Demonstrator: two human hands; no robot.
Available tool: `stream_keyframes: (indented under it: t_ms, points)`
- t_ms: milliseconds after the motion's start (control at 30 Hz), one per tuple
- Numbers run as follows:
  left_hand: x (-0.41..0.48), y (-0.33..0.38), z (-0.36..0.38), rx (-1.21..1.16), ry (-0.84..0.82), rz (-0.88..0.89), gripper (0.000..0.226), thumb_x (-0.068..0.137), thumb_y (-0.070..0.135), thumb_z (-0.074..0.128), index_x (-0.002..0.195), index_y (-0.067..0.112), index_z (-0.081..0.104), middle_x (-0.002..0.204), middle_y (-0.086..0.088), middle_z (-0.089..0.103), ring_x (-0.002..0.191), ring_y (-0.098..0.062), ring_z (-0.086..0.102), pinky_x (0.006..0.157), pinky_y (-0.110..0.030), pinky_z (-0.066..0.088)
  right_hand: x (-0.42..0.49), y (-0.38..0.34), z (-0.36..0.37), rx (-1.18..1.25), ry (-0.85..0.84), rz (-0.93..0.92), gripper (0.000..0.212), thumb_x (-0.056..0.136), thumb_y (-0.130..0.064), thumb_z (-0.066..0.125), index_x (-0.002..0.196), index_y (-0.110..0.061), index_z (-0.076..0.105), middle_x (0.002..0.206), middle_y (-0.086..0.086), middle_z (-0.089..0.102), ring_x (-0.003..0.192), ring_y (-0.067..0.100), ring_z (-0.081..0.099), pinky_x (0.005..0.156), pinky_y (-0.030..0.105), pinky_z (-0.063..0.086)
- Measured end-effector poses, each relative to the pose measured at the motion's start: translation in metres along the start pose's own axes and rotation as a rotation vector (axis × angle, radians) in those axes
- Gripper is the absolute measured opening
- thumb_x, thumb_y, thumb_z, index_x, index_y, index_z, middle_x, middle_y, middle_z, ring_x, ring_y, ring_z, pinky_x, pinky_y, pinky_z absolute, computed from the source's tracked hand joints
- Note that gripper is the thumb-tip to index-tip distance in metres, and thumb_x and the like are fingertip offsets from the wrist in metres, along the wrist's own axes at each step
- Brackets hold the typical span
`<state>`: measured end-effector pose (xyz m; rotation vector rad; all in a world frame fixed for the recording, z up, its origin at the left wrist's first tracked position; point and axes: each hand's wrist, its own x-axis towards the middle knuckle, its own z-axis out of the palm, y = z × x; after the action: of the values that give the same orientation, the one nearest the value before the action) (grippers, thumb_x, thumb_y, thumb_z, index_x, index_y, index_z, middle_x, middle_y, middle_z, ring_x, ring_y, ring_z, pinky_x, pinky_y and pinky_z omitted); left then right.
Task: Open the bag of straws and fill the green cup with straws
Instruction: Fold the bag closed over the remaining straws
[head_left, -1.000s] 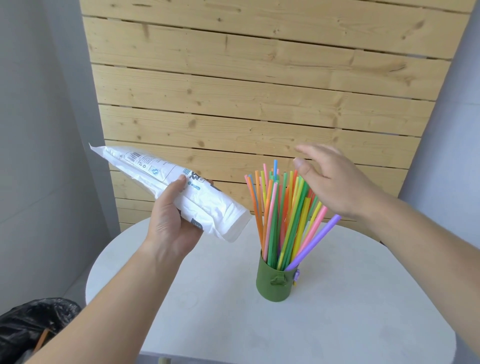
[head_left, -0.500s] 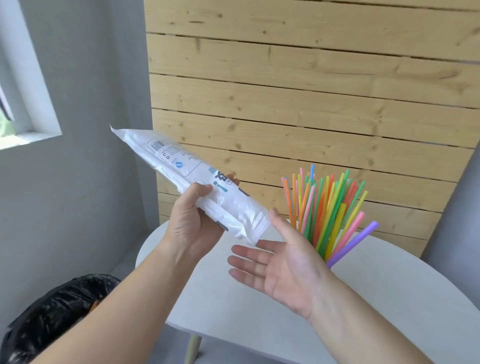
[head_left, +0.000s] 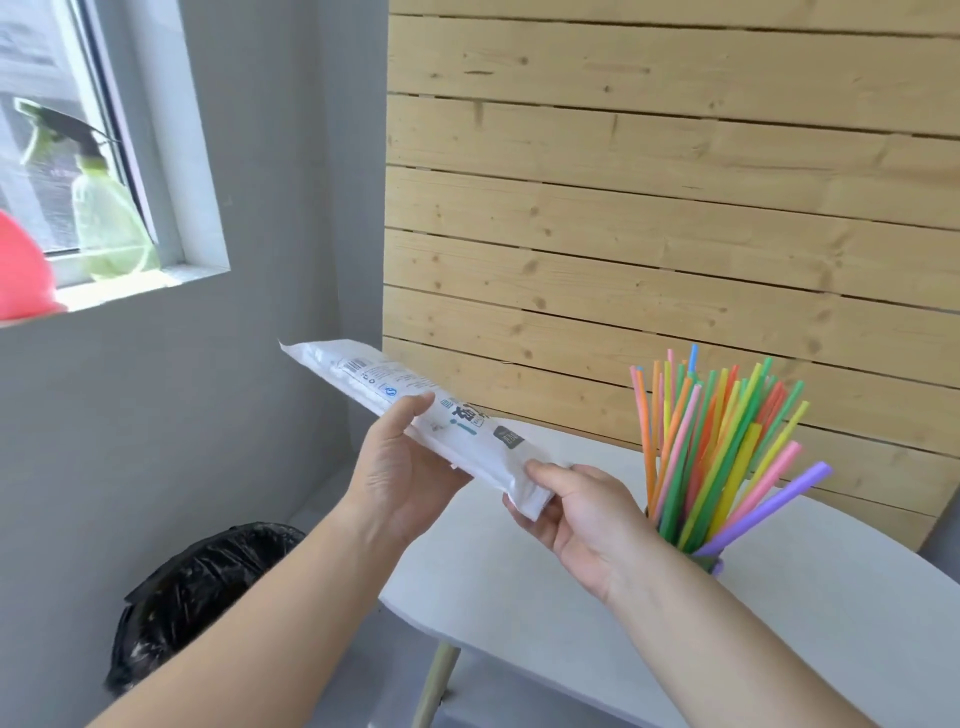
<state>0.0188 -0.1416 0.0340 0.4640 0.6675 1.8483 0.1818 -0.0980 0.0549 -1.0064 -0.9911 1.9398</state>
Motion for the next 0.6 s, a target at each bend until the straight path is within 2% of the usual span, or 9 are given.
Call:
stream_keyframes:
  t_ms: [100, 200, 367, 500, 567, 600]
  points:
    - [-0.005, 0.006, -0.004, 0.007, 0.13, -0.033, 0.049, 0.092, 0.021, 0.065, 0.138, 0.007, 0.054, 0.113, -0.02, 0.071, 0.108, -0.042, 0.067, 0.097, -0.055, 0.055, 0.003, 0.002, 0.002, -0.108, 0.012, -0.024, 0.007, 0.092, -0.004, 0.065, 0.086, -0.002, 0.061, 0.08, 0.017, 0.067, 0.059, 0.026, 0.064, 0.042, 0.025, 0.052]
    - [-0.012, 0.022, -0.016, 0.093, 0.252, -0.064, 0.031, 0.099, 0.021, 0.064, 0.129, 0.011, 0.064, 0.11, -0.015, 0.078, 0.103, -0.036, 0.071, 0.085, -0.051, 0.059, 0.006, 0.005, 0.007, -0.216, 0.013, -0.042, 0.007, 0.092, -0.013, 0.069, 0.087, -0.007, 0.066, 0.07, 0.009, 0.068, 0.048, 0.018, 0.062, 0.041, 0.023, 0.049]
    - [-0.037, 0.055, -0.062, 0.127, 0.44, -0.056, 0.023, 0.104, 0.01, 0.063, 0.126, 0.007, 0.065, 0.122, -0.019, 0.077, 0.093, -0.032, 0.079, 0.072, -0.044, 0.068, 0.015, 0.023, 0.027, -0.348, -0.001, -0.121, 0.009, 0.089, -0.014, 0.073, 0.089, -0.006, 0.068, 0.08, 0.012, 0.075, 0.057, 0.02, 0.068, 0.049, 0.026, 0.053]
    - [-0.064, 0.068, -0.1, 0.061, 0.542, -0.074, 0.018, 0.103, 0.006, 0.063, 0.121, 0.004, 0.066, 0.106, -0.02, 0.081, 0.082, -0.031, 0.082, 0.064, -0.043, 0.068, 0.022, 0.045, 0.057, -0.452, -0.025, -0.183, 0.01, 0.088, -0.013, 0.073, 0.093, -0.006, 0.068, 0.086, 0.011, 0.076, 0.065, 0.022, 0.072, 0.051, 0.027, 0.054]
    - [-0.074, 0.071, -0.122, 0.04, 0.617, -0.095, 0.025, 0.102, 0.01, 0.066, 0.126, 0.003, 0.063, 0.107, -0.023, 0.08, 0.085, -0.034, 0.081, 0.066, -0.044, 0.068, 0.028, 0.057, 0.073, -0.504, -0.044, -0.194, 0.013, 0.089, -0.015, 0.072, 0.097, -0.006, 0.069, 0.092, 0.014, 0.076, 0.071, 0.025, 0.073, 0.05, 0.027, 0.054]
    - [-0.08, 0.074, -0.135, 0.029, 0.67, -0.104, 0.033, 0.101, 0.011, 0.069, 0.131, 0.002, 0.059, 0.114, -0.025, 0.076, 0.093, -0.037, 0.08, 0.073, -0.048, 0.068, 0.032, 0.065, 0.081, -0.535, -0.052, -0.205, 0.013, 0.09, -0.016, 0.071, 0.097, -0.006, 0.069, 0.093, 0.015, 0.076, 0.072, 0.026, 0.073, 0.049, 0.027, 0.054]
